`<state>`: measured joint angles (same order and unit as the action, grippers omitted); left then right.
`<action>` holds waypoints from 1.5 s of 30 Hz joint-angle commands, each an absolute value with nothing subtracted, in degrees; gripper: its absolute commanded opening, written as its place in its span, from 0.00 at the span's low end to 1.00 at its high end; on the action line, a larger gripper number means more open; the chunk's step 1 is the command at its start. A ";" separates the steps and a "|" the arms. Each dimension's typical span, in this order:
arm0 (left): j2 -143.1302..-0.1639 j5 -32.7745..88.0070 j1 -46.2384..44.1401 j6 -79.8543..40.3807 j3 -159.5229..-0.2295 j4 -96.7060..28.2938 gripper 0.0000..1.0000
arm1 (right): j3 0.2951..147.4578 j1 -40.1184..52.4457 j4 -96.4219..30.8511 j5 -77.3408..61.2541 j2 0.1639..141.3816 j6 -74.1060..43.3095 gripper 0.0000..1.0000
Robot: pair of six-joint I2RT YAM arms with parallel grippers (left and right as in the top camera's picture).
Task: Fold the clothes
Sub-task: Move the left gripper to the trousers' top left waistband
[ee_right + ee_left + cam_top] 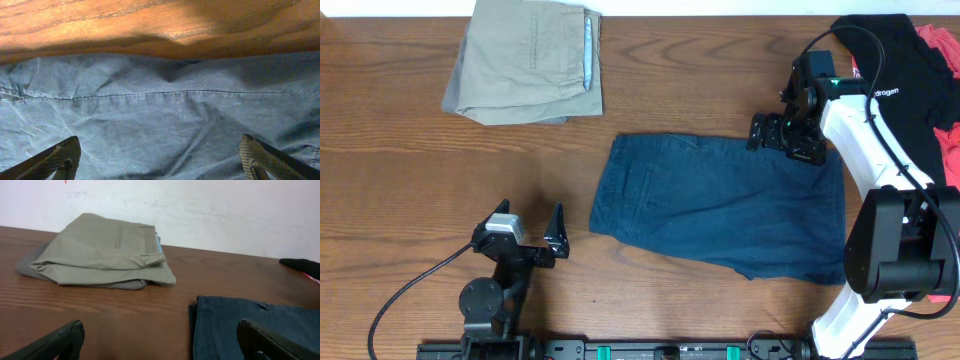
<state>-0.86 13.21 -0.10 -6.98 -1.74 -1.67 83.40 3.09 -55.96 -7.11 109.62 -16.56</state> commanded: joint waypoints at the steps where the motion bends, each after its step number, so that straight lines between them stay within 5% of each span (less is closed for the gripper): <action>1: -0.73 13.93 0.10 -6.04 -0.25 -2.70 0.98 | 81.67 3.31 -55.31 -7.33 109.40 -17.76 0.99; 14: -0.73 30.44 0.03 -18.33 -0.45 7.31 0.98 | 71.40 5.32 -46.72 -14.02 109.40 -19.73 0.99; 24: -4.60 31.57 0.03 -17.06 -6.31 11.07 0.98 | 71.22 5.32 -47.33 -17.72 109.40 -19.68 0.99; 30: -20.36 31.22 0.03 -8.16 -21.02 -0.25 0.98 | 71.22 5.32 -47.33 -18.70 109.40 -19.68 0.99; 39: -53.25 31.00 -1.13 -0.49 -48.90 -33.80 0.98 | 71.22 5.32 -47.46 -19.90 109.40 -19.66 0.99; 45: -68.86 24.45 -6.72 -0.03 -51.66 -40.05 0.98 | 71.22 5.32 -47.37 -19.99 109.40 -19.66 0.99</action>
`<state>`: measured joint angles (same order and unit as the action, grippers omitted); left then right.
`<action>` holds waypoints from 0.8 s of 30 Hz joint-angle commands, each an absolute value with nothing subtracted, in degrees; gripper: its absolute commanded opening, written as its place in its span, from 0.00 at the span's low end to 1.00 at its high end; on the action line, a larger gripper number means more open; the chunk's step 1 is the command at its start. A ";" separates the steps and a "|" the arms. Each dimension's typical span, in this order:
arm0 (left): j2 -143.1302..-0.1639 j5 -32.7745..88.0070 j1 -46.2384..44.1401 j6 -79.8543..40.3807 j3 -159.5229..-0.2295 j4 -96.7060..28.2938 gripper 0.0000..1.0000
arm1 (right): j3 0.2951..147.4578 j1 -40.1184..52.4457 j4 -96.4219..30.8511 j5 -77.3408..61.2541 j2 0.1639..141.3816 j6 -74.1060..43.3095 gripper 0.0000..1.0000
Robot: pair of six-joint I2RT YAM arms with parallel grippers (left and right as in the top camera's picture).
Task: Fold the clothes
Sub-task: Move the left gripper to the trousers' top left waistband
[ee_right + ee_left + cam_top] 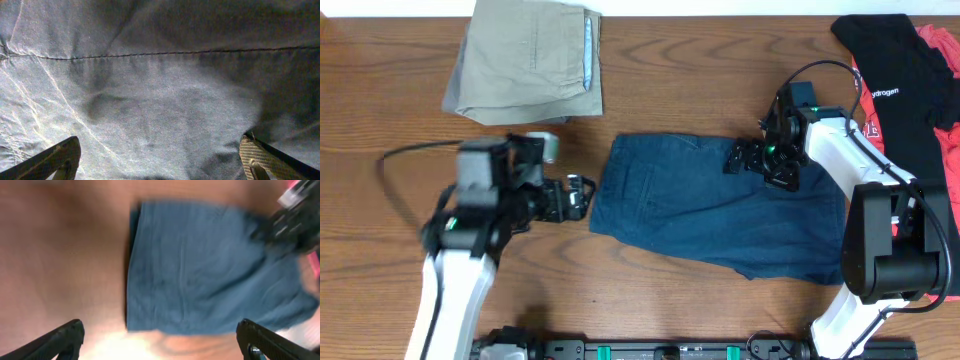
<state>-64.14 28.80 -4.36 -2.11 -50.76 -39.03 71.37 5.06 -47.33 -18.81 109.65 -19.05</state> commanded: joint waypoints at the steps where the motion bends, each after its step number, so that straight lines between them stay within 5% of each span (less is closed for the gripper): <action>1: -70.78 22.98 -7.90 -0.03 -51.66 -39.92 0.98 | 71.22 5.34 -47.37 -19.97 109.40 -19.66 0.99; 17: -89.56 20.38 -22.96 -1.56 -51.66 -24.88 0.94 | 71.20 5.34 -47.29 -19.94 109.40 -19.66 0.99; 20: -90.39 20.36 -23.90 -1.67 -51.64 -22.87 0.09 | 71.22 5.32 -47.31 -19.90 109.40 -19.66 0.99; 22: -90.43 20.32 -24.23 -4.12 -51.64 -20.32 0.06 | 71.22 5.32 -47.29 -19.44 109.40 -19.68 0.96; 24: -90.43 20.32 -24.36 -8.10 -51.64 -17.39 0.06 | 71.22 5.32 -47.31 -18.79 109.40 -19.68 0.79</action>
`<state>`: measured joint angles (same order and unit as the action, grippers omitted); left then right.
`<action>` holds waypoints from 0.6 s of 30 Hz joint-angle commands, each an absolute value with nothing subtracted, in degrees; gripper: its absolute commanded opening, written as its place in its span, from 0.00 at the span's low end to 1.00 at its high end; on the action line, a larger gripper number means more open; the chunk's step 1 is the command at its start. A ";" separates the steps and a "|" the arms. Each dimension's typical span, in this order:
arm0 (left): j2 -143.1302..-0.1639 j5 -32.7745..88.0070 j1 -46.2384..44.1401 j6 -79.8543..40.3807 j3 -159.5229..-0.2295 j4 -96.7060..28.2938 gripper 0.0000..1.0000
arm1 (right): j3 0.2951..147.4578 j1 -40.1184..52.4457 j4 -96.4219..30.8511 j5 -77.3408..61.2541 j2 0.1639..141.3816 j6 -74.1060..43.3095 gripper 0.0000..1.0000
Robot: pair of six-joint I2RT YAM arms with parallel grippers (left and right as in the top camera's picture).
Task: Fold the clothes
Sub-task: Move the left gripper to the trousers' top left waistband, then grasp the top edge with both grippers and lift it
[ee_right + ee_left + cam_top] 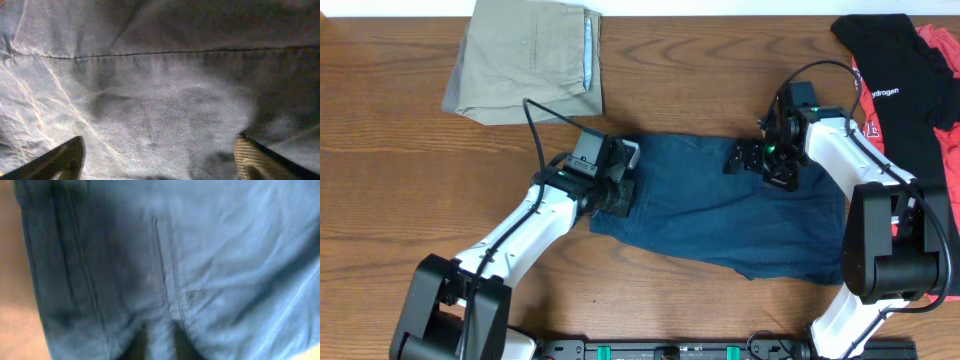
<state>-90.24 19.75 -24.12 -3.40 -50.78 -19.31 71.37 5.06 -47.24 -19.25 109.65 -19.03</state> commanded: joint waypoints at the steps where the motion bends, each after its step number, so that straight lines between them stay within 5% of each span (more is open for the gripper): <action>1: -90.43 20.34 -24.36 -9.56 -51.64 -16.25 0.06 | 71.22 5.32 -47.35 -18.44 109.40 -19.70 0.66; 3: -90.48 20.29 -24.36 -11.60 -51.62 -14.68 0.06 | 71.20 5.32 -47.68 -18.17 109.40 -19.68 0.32; 4: -90.61 20.29 -24.36 -12.23 -51.62 -14.39 0.06 | 71.22 5.30 -48.21 -17.91 109.40 -19.68 0.06; 5: -90.80 20.29 -24.36 -13.50 -51.62 -14.37 0.06 | 71.20 5.26 -49.12 -17.10 109.40 -19.68 0.01; 11: -96.51 20.40 -24.36 -19.29 -51.62 -13.28 0.06 | 71.16 4.21 -57.19 -3.09 109.40 -25.56 0.02; 18: -104.14 26.39 -24.34 -22.11 -51.62 -8.01 0.06 | 71.00 3.31 -59.86 -2.33 109.40 -25.74 0.02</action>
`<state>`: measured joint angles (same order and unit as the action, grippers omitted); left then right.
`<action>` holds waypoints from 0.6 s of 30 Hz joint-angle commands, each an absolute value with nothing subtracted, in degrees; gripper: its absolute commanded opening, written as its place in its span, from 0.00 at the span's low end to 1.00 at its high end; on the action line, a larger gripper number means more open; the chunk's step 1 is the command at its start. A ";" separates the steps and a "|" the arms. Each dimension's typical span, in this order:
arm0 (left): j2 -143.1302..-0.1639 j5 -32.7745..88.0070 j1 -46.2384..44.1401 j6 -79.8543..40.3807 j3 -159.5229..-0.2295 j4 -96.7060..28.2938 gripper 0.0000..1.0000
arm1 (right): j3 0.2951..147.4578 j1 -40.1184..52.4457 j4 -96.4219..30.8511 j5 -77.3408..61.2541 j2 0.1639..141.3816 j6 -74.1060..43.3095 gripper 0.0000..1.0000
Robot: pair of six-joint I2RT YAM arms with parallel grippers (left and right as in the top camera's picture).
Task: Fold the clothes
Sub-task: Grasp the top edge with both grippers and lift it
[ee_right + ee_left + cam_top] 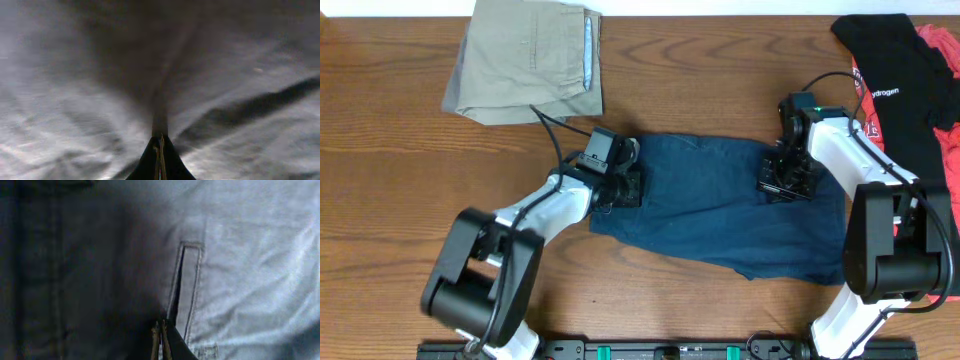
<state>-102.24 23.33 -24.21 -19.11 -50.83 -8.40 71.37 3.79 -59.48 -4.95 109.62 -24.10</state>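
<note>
Dark blue shorts (720,205) lie spread flat in the middle of the table. My left gripper (620,186) is down on their left end; in the left wrist view the left gripper (161,340) is shut on the cloth beside a stitched loop (186,280). My right gripper (786,178) is down on the right part of the shorts. In the right wrist view the right gripper (160,150) is shut on a pinched ridge of the fabric (75,115), with creases running out from the tips.
Folded khaki trousers (525,60) lie at the back left. A black shirt (890,80) and a red garment (945,95) are piled at the back right, close behind the right arm. Bare wooden table (400,200) lies left of the shorts.
Both grippers have shut on the shorts. The right gripper has moved a little right and toward the front on the cloth. The left gripper stays at the left end.
At first my left gripper stood open near the table's front and the right hung open at the shorts' back edge. Then the left arm was beside the shorts' left end and the right over the cloth. Later the left was on the cloth; now both pinch it.
</note>
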 commanded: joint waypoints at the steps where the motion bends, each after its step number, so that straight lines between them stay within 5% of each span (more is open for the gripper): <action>1: -104.64 26.35 -24.34 -22.50 -51.62 -7.95 0.06 | 70.72 3.31 -59.86 -2.33 109.40 -25.74 0.01; 18: -105.60 13.23 -15.77 -33.06 -51.62 -13.17 0.06 | 60.36 3.27 -54.94 -0.25 109.40 -27.20 0.03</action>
